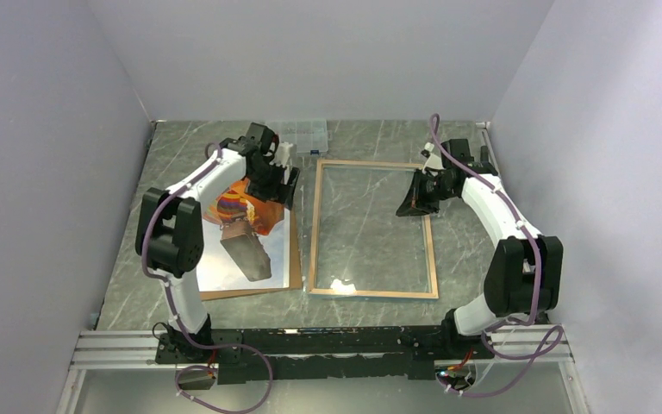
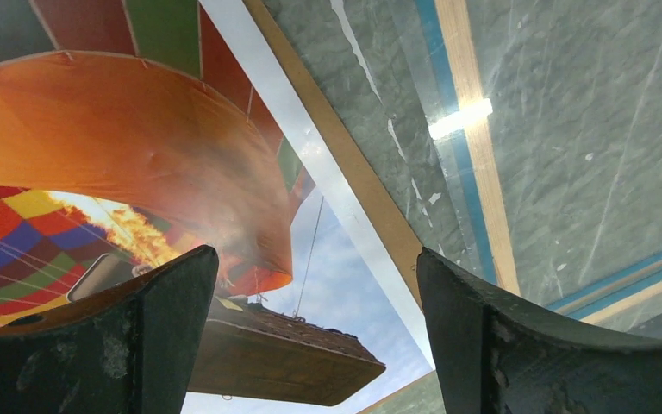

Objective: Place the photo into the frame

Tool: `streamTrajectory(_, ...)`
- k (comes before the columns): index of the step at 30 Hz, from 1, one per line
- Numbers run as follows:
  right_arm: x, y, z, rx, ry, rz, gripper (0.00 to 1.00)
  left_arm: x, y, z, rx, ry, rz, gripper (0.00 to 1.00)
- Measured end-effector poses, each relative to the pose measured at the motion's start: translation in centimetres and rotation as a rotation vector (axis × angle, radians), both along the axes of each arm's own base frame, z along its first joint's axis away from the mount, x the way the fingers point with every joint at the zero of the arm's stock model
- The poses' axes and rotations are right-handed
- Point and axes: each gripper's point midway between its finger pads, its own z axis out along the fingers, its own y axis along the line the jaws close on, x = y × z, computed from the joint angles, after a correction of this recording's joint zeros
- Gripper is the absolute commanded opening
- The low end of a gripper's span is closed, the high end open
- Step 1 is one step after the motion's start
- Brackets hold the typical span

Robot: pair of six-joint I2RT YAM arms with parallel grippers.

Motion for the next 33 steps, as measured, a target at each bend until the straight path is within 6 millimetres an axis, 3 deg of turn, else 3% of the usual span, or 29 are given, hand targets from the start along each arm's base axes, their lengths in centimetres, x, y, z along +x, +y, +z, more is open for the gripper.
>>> streamTrajectory(17, 0.6, -3.0, -1.7, -0.144, -0.005, -0.075, 0.0, -0.2, -0.2, -1.7, 0.034, 0.025, -0.033, 0.89)
streamTrajectory(33, 0.9, -3.6, -1.7, -0.158, -0.012, -0.091, 0.0, -0.2, -0.7, -2.7, 0.044, 0.045, -0.046, 0.88)
